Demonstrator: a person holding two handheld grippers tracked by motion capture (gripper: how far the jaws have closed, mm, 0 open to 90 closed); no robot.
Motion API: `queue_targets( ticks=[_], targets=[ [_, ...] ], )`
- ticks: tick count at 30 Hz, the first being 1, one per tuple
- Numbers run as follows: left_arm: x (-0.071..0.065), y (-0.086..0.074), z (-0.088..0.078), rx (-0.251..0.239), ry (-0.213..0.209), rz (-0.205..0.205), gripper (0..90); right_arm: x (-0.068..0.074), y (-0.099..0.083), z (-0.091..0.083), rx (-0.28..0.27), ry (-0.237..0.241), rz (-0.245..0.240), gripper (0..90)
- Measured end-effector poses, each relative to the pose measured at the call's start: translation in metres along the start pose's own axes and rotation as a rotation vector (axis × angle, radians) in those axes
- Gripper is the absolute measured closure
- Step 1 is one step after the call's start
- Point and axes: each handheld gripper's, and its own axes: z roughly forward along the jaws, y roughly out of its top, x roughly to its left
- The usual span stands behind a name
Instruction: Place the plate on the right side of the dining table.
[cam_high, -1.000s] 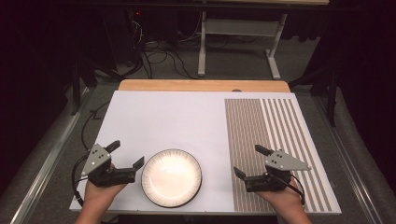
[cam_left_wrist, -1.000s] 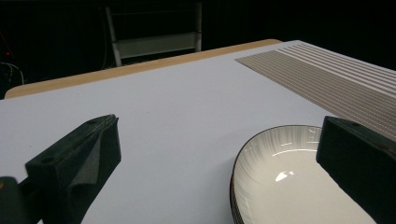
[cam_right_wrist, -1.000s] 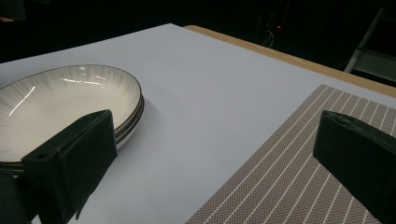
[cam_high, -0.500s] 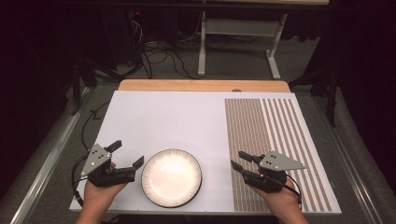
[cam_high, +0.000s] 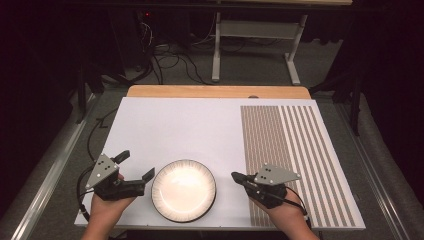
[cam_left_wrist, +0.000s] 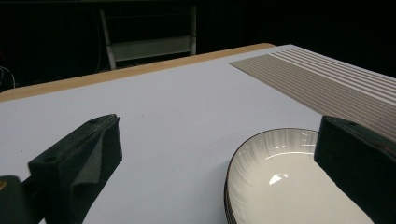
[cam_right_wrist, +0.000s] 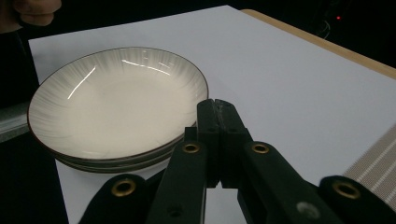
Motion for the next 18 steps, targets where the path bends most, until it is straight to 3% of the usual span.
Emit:
queue_targets(
  ticks=[8, 12, 18],
  targets=[
    [-0.003, 0.000, -0.001, -0.020, -0.003, 0.011, 0.0, 0.007, 0.008, 0.022, 0.019, 0.050, -0.022, 90.0],
    [-0.004, 0.000, 0.000, -0.020, -0.009, 0.010, 0.0, 0.010, 0.005, 0.031, 0.051, 0.064, -0.024, 90.0],
    [-0.004, 0.000, 0.000, -0.015, -0.019, 0.009, 0.0, 0.018, -0.003, 0.043, 0.143, 0.142, -0.026, 90.0]
  ],
)
